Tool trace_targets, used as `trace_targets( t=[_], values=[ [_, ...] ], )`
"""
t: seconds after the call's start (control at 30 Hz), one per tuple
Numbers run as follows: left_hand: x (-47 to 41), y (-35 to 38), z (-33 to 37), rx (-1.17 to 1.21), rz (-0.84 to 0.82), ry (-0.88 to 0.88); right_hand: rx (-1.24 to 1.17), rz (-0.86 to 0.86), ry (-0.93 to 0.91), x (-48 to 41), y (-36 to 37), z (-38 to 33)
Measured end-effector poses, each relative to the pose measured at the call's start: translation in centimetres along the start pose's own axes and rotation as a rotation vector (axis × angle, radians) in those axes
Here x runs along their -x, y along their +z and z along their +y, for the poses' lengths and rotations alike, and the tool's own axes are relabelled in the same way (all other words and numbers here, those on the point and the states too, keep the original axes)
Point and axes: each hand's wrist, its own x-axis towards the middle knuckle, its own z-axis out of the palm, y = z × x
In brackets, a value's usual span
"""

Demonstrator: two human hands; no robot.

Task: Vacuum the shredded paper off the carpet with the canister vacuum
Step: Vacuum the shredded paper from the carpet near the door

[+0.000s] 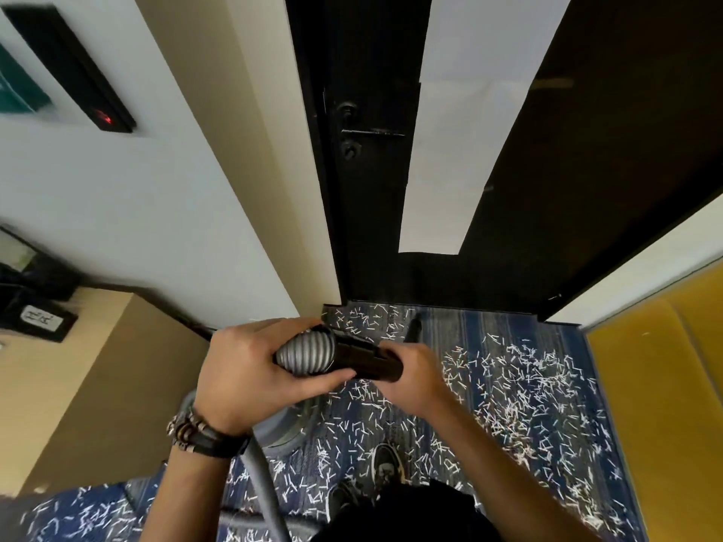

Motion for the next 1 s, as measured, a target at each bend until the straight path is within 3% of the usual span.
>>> trace_targets(
  t=[0.43,0.7,1.0],
  values=[
    [4.4,-2.6,-2.3,-0.016,-0.011,-0.093,-0.029,-0.079,-0.070,0.1,3.8,-2.1],
    [9.3,-6.6,-6.6,-0.033,-0.027,-0.152,-0.038,-0.118,-0.082,0.0,9.9,-7.6],
    [14.0,-10.4,-9.7,0.007,-0.036,-0.114,-0.021,-0.098,0.041,1.3,15.4,-10.5]
  ],
)
